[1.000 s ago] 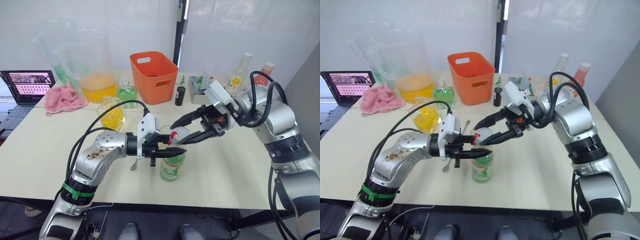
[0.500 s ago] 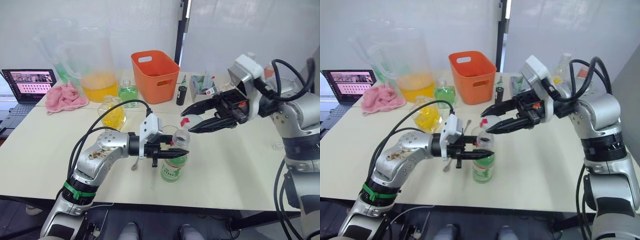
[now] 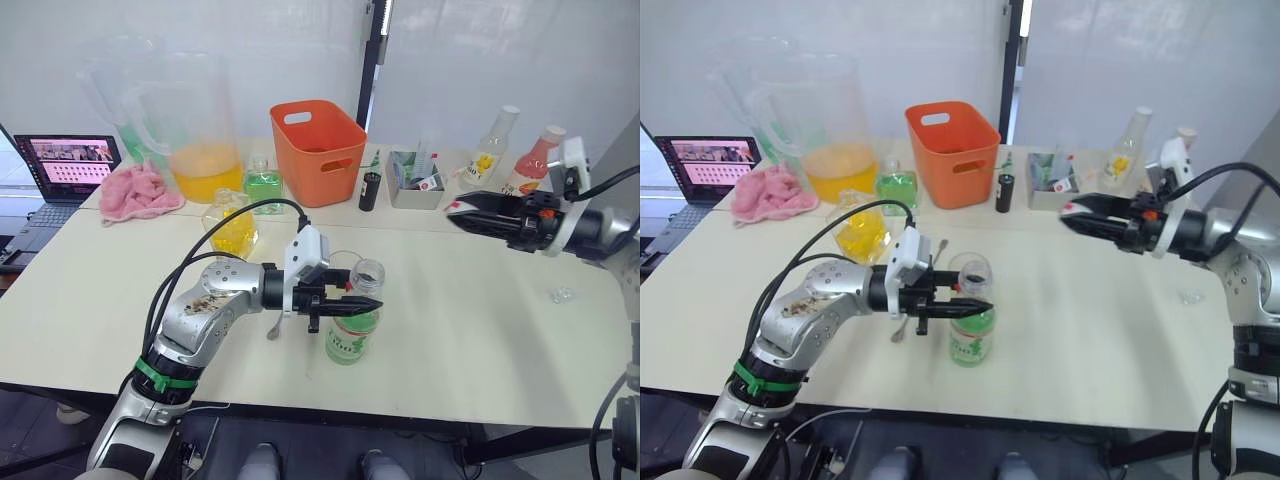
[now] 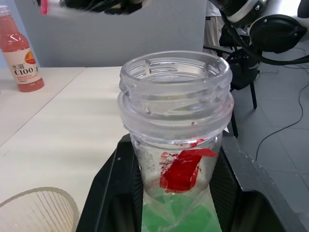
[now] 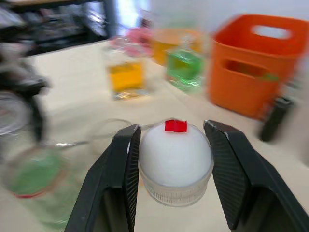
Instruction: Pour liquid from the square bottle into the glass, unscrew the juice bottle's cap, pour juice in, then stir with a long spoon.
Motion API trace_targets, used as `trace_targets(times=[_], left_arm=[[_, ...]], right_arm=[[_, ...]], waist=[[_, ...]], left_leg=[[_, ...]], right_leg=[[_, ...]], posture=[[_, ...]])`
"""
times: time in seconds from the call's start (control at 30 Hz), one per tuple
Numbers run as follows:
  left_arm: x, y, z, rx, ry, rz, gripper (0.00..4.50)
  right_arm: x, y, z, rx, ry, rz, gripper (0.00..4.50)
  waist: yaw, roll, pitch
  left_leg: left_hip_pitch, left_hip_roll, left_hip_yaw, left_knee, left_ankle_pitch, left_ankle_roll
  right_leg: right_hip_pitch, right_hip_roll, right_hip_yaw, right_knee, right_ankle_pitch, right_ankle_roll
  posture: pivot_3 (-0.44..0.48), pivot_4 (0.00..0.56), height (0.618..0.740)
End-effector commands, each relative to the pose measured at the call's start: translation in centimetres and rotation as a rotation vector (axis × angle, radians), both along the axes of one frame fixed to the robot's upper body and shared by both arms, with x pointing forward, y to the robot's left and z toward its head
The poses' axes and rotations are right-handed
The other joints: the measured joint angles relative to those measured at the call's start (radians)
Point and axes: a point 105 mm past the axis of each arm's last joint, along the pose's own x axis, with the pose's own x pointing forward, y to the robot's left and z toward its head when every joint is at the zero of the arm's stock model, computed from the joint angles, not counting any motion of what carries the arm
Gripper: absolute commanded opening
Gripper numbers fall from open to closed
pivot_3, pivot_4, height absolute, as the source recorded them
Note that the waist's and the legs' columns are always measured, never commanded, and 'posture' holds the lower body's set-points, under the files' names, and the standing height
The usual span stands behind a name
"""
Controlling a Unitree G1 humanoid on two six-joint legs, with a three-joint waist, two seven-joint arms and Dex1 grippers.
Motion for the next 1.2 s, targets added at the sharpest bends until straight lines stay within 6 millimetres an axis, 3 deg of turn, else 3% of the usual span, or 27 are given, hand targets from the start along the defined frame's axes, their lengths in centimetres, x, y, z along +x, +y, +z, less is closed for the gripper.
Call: trace_targets(times=[0.03, 0.23, 0.6, 0.83, 0.97, 1.03, 1.2], left_arm=[[0.2, -0.4, -1.3, 0.038, 0.032, 0.002, 1.36], [-0.1, 0.0, -1.5, 0.023, 0.056, 0.005, 1.36], [0.0, 0.6, -1.9, 0.015, 0.053, 0.055, 1.36], [0.0, 1.0, -2.0, 0.012, 0.059, 0.080, 1.36], [0.1, 1.1, -2.2, 0.017, 0.058, 0.086, 1.36], [0.2, 1.0, -2.2, 0.017, 0.056, 0.085, 1.36], [0.3, 1.1, -2.2, 0.022, 0.048, 0.084, 1.36]], right_arm=[[1.4, -4.8, -0.4, 0.025, -0.071, -0.292, 1.61], [3.2, -9.7, -4.7, 0.088, -0.027, -0.629, 1.61], [5.1, -11.0, -12.5, 0.054, 0.098, -0.792, 1.61], [5.0, -12.1, -14.7, 0.029, 0.115, -0.883, 1.61], [5.0, -11.7, -15.4, 0.045, 0.126, -0.869, 1.61], [5.0, -11.7, -15.0, 0.069, 0.113, -0.862, 2.62], [5.3, -11.4, -13.5, 0.078, 0.070, -0.826, 4.21]], waist=[[0.000, 0.000, 0.000], [-0.004, 0.001, 0.000], [-0.013, 0.001, 0.000], [-0.024, 0.001, 0.000], [-0.031, 0.001, 0.000], [-0.032, 0.001, 0.000], [-0.031, 0.001, -0.001]], left_leg=[[0.000, 0.000, 0.000, 0.000, 0.000, 0.000], [0.000, 0.000, 0.000, 0.000, 0.000, 0.000], [0.002, -0.001, 0.000, 0.000, 0.000, 0.000], [0.002, -0.001, 0.000, 0.000, 0.000, 0.000], [0.004, -0.001, 0.000, 0.000, 0.000, 0.000], [0.004, -0.001, 0.000, 0.000, 0.000, 0.000], [0.004, -0.001, 0.000, 0.000, 0.000, 0.000]], right_leg=[[0.000, 0.000, 0.000, 0.000, 0.000, 0.000], [0.001, 0.000, 0.000, 0.000, 0.001, 0.002], [0.003, 0.000, 0.000, 0.000, 0.003, 0.006], [0.004, 0.000, 0.000, 0.000, 0.003, 0.006], [0.005, 0.000, 0.001, 0.000, 0.003, 0.006], [0.006, 0.000, 0.001, 0.000, 0.003, 0.006], [0.006, 0.000, 0.001, 0.000, 0.003, 0.006]], posture=[[0.000, 0.150, 0.740], [0.000, 0.150, 0.740], [0.000, 0.150, 0.740], [0.000, 0.150, 0.740], [0.000, 0.150, 0.740], [0.000, 0.150, 0.740], [0.000, 0.150, 0.740]])
